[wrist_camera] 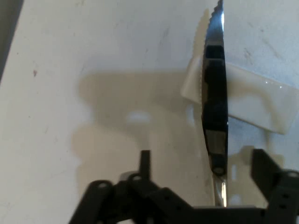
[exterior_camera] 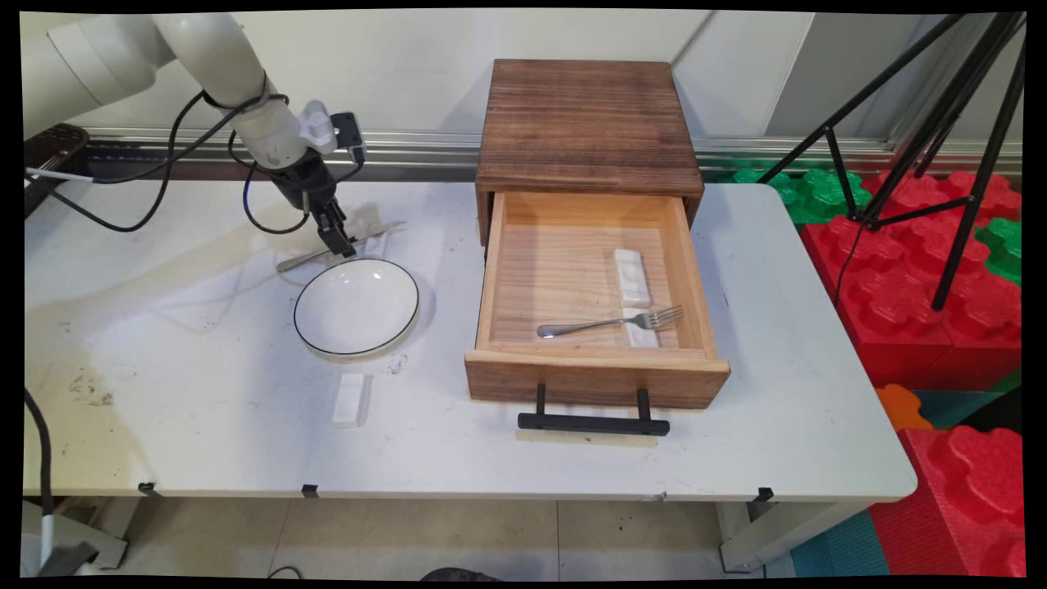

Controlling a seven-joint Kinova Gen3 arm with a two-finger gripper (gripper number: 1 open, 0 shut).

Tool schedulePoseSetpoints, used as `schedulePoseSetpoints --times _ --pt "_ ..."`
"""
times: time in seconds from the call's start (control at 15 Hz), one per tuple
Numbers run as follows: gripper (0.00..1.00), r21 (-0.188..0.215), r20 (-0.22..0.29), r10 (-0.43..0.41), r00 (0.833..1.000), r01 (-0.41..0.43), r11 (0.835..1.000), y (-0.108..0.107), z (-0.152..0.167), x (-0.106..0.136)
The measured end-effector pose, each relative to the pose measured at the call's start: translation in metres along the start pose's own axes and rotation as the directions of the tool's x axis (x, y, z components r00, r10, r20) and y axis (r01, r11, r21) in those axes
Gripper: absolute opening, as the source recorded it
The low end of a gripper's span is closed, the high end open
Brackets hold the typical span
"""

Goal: Pick up the knife from the left of the white plate, then place the picked object into the drawer

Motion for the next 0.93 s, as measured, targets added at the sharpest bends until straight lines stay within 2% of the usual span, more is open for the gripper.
schedulePoseSetpoints --times 0.07,0.73,0.93 --pt "0.0 -0.004 0.0 0.0 1.0 0.0 1.0 -0.0005 0.0011 -0.0001" --pt "0.0 -0.039 0.004 -0.003 1.0 0.003 0.999 0.0015 0.0046 -0.0047" --pt "0.0 -0.034 0.007 -0.023 1.0 0.023 0.999 0.0046 0.0014 -0.0066"
